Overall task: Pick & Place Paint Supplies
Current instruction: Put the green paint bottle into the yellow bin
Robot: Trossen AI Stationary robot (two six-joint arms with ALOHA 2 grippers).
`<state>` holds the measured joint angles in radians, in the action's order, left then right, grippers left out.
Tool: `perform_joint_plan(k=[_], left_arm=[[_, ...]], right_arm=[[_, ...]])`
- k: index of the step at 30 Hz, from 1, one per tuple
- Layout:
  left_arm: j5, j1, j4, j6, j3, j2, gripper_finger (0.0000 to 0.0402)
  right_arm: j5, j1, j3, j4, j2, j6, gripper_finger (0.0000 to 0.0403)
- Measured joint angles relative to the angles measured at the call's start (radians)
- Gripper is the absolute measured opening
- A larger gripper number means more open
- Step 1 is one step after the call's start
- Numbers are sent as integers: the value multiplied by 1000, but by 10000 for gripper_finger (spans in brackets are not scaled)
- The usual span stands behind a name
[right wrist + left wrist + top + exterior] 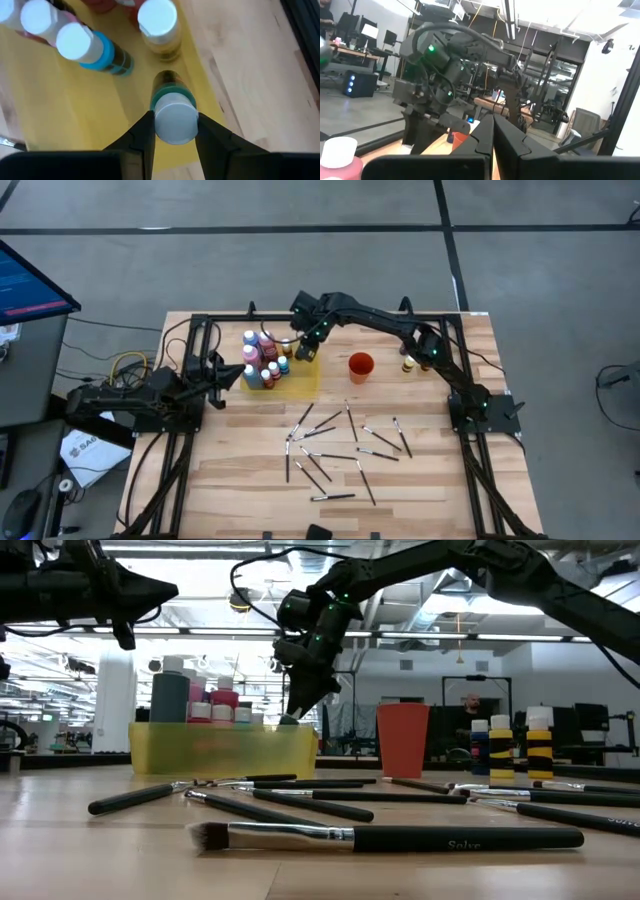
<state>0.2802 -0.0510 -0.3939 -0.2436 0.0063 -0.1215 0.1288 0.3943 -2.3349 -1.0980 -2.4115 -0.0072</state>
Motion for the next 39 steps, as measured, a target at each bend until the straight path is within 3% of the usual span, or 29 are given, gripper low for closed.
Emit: perform_joint_plan(k=[14, 27, 39], left_arm=[[0, 0, -11, 0, 0, 1, 2], [0, 0, -14, 0, 0, 1, 2], [0, 0, -19, 0, 0, 1, 2]], right_arm=[[-112, 2, 4, -24, 0, -30, 104], [-121, 2, 1, -61, -24, -45, 104], [-131, -9, -1, -42, -23, -48, 136]])
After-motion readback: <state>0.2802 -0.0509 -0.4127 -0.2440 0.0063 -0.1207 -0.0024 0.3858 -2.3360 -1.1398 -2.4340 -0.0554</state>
